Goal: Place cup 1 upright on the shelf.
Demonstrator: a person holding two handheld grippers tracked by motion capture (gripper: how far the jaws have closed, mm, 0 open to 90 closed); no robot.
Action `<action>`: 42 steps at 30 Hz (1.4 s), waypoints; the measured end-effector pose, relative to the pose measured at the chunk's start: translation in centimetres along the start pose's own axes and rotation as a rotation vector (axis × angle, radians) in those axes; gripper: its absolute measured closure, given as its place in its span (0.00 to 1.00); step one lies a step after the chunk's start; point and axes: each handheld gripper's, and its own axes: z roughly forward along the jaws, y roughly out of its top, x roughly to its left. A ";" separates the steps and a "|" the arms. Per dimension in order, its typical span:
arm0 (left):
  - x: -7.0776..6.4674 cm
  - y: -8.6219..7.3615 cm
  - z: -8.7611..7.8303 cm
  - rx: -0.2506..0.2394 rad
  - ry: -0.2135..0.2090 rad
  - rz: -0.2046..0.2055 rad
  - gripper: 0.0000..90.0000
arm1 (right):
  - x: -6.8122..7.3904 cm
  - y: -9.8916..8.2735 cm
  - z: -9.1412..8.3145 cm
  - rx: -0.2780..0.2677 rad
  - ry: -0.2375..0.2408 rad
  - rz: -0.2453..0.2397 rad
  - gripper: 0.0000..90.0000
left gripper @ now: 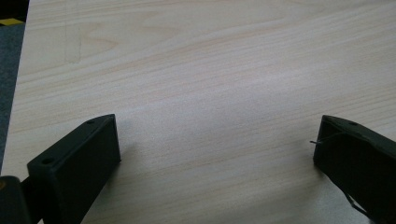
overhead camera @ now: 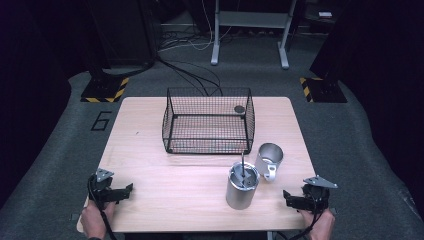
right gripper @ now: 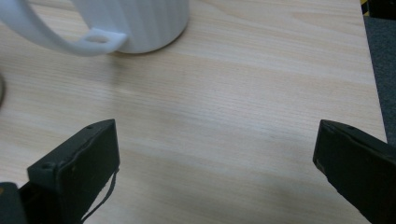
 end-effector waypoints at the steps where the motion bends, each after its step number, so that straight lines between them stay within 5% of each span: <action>1: 0.0 0.0 0.0 0.000 0.000 0.000 0.00 | 0.1 0.0 -0.2 -0.002 0.007 -0.004 0.00; 19: 0.0 0.0 0.0 0.002 0.000 0.001 0.00 | 3.8 1.5 -3.7 -0.039 0.104 -0.097 0.00; 42: 0.0 0.1 0.1 0.000 -0.004 0.001 0.00 | 8.8 3.7 -5.6 -0.068 0.257 -0.197 0.00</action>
